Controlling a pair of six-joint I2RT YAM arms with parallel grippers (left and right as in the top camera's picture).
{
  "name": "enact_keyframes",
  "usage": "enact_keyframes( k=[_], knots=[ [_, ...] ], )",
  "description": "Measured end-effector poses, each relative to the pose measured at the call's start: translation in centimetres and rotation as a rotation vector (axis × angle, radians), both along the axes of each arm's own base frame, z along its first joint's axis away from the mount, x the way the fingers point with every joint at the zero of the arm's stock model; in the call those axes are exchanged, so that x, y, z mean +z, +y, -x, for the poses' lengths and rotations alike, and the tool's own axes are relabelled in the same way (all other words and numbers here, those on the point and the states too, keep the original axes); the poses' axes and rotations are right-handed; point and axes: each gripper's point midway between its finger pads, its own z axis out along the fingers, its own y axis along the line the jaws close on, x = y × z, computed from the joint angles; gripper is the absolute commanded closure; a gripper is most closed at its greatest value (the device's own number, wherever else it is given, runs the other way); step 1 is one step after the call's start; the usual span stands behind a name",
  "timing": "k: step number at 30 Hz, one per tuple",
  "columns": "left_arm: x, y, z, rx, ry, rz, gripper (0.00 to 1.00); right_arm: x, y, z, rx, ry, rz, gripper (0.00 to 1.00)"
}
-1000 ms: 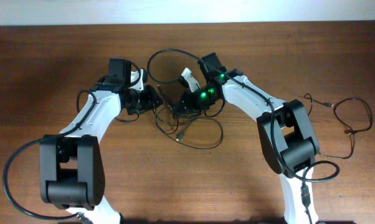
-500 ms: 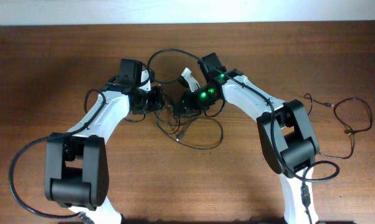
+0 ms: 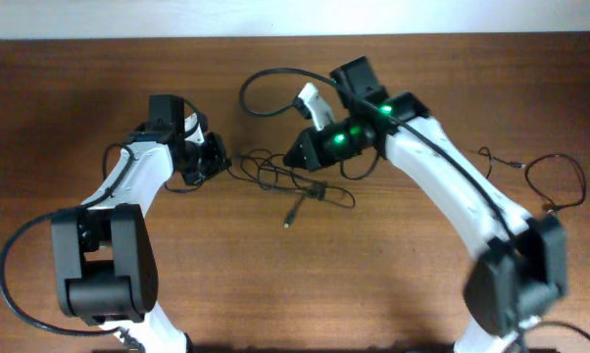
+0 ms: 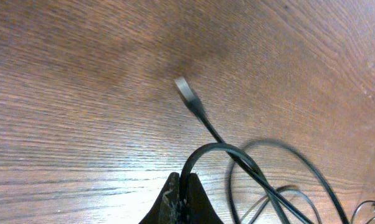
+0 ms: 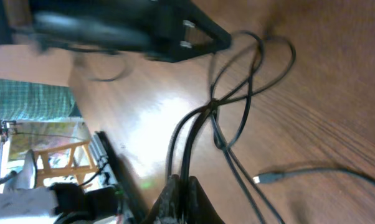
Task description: Untangle cables
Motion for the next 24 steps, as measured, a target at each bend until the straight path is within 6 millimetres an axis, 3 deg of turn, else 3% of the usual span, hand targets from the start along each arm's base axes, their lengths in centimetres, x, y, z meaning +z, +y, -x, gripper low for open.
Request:
enact_keyframes(
  k=[7,10,11,12,14,16,18,19,20,22,24],
  knots=[
    [0.2,-0.2,0.2,-0.003,0.007,0.031,1.0,13.4,-3.0,5.1,-0.016,-0.304,-0.119,0.96],
    [0.0,0.2,0.1,0.008,0.008,0.016,1.0,20.3,-4.4,8.1,-0.024,-0.504,-0.233,0.96],
    [0.0,0.4,0.1,0.011,0.008,0.01,1.0,24.2,-5.4,10.4,-0.025,-0.62,-0.303,0.96],
    [-0.1,0.5,0.1,0.013,0.009,0.005,1.0,26.9,-6.1,11.8,-0.029,-0.707,-0.356,0.96],
    [-0.1,0.5,0.1,0.014,0.008,0.003,1.0,29.8,-7.4,13.7,-0.054,-0.815,-0.398,0.96],
    [-0.1,0.6,0.0,0.023,0.01,0.002,1.0,30.8,-9.0,14.6,-0.12,-0.861,-0.382,0.96],
    [-0.1,0.6,0.0,0.028,0.012,0.004,1.0,30.1,-9.7,14.4,-0.17,-0.83,-0.34,0.95],
    [-0.1,0.6,0.0,0.031,0.014,0.005,1.0,29.1,-9.7,13.8,-0.185,-0.796,-0.31,0.87],
    [-0.1,0.6,0.0,0.031,0.013,0.005,1.0,27.6,-9.5,12.9,-0.193,-0.745,-0.273,0.78],
    [-0.1,0.6,0.0,0.032,0.014,0.005,1.0,24.1,-8.9,11.4,-0.198,-0.617,-0.189,0.73],
    [-0.1,0.6,0.0,0.032,0.014,0.005,1.0,18.9,-8.2,9.8,-0.188,-0.439,-0.072,0.67]
  ],
)
